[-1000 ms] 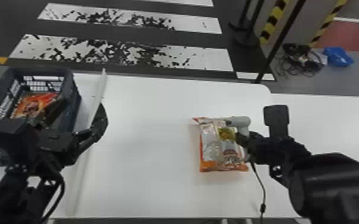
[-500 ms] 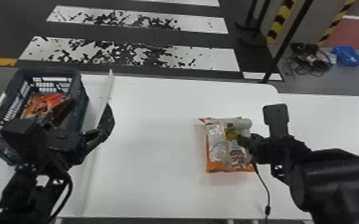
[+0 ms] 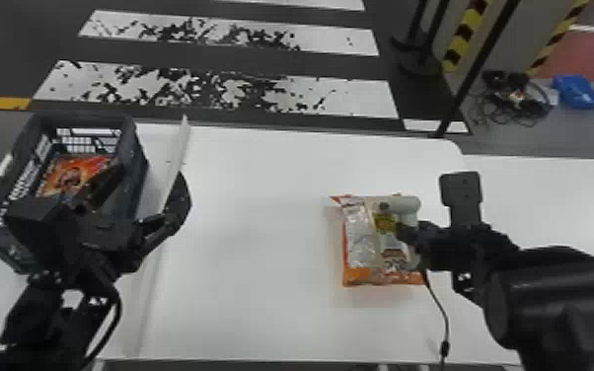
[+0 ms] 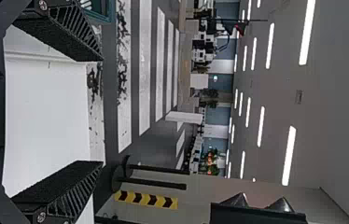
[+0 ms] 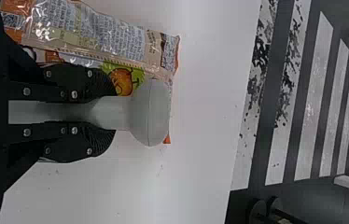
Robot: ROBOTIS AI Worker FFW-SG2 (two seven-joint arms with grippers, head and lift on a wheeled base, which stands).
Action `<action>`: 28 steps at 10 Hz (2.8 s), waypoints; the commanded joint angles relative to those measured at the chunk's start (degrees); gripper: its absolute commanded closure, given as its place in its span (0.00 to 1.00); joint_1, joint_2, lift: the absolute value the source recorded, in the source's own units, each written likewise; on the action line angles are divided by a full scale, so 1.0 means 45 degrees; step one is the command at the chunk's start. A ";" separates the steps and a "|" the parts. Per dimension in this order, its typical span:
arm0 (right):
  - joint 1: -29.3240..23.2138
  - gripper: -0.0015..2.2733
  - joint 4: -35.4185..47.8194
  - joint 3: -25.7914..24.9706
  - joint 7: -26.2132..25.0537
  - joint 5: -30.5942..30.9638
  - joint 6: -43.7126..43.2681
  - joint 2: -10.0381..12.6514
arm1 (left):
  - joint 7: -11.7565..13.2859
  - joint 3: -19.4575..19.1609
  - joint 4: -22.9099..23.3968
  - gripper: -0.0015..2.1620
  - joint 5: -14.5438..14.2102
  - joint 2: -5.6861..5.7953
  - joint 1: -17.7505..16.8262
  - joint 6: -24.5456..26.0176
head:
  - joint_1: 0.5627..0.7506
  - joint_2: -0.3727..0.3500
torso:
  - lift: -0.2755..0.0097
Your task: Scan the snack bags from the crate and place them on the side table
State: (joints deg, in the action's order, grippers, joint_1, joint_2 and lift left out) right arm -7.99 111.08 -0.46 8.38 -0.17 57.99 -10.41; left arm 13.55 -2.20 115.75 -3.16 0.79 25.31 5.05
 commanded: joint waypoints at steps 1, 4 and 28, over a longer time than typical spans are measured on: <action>-0.0138 0.99 0.0022 -0.0483 0.0188 -0.0041 -0.0083 0.0009 | 0.0016 0.0000 0.0001 0.04 0.0000 0.0000 0.0000 0.0002 | 0.70 0.39 | 0.79; -0.0411 0.99 -0.0154 -0.1752 0.0422 -0.0041 -0.0630 -0.0030 | 0.0016 0.0039 -0.0097 0.04 0.0000 -0.0020 -0.0039 0.0002 | 0.70 0.33 | 0.79; -0.1524 0.03 -0.1033 -0.3295 0.0559 -0.0705 -0.2193 -0.0479 | 0.0055 0.0254 -0.0019 0.04 0.0039 -0.0020 0.0098 0.0002 | 0.70 0.12 | 0.79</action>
State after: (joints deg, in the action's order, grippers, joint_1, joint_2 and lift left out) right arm -14.08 104.84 -14.85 10.90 -2.23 47.99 -12.59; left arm 13.80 -1.05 115.66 -2.99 0.69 25.75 5.06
